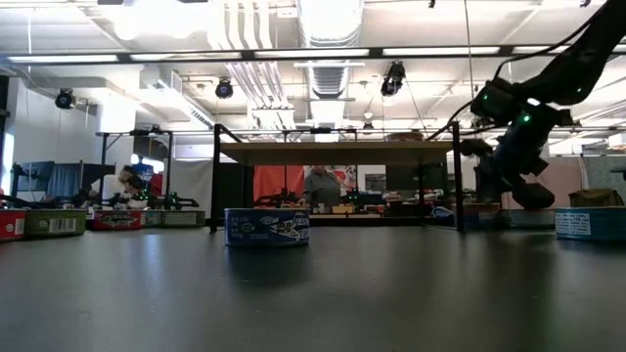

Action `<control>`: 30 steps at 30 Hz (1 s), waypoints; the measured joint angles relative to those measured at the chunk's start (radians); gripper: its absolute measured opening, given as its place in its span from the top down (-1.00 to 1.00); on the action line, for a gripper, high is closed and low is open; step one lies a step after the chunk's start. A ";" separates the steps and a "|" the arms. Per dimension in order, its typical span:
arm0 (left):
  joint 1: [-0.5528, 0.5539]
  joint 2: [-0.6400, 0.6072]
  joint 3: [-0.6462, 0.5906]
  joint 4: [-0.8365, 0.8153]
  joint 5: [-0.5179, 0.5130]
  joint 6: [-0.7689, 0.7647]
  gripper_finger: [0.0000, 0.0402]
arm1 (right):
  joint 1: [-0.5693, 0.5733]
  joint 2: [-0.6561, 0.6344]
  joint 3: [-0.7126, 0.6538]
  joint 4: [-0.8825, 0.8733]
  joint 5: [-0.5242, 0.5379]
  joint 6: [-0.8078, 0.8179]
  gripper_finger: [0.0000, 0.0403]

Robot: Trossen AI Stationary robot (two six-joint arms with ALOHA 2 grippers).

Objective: Stack canned seafood by type on shelf
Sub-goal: Stack the top blue and pink tuna can on top of the blue and pink tuna can

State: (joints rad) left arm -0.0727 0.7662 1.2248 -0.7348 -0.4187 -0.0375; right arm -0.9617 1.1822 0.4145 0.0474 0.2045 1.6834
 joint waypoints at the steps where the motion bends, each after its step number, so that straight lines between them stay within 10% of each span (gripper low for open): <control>1: 0.000 0.001 0.022 -0.005 0.028 -0.005 1.00 | 0.001 0.010 0.003 0.004 -0.002 0.001 0.96; 10: -0.003 -0.006 0.109 -0.104 0.555 -0.102 1.00 | 0.032 -0.022 0.009 -0.087 -0.021 -0.047 0.95; 21: -0.002 0.008 0.163 0.021 0.775 -0.076 1.00 | 0.325 -0.250 0.008 -0.583 0.021 0.015 0.95; 30: -0.004 -0.007 0.134 -0.292 0.851 -0.230 1.00 | 0.614 -0.352 0.116 -0.961 0.060 0.060 0.95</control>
State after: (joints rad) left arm -0.0765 0.7596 1.3593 -1.0264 0.4326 -0.2679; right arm -0.3473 0.8303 0.5308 -0.9135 0.2649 1.7432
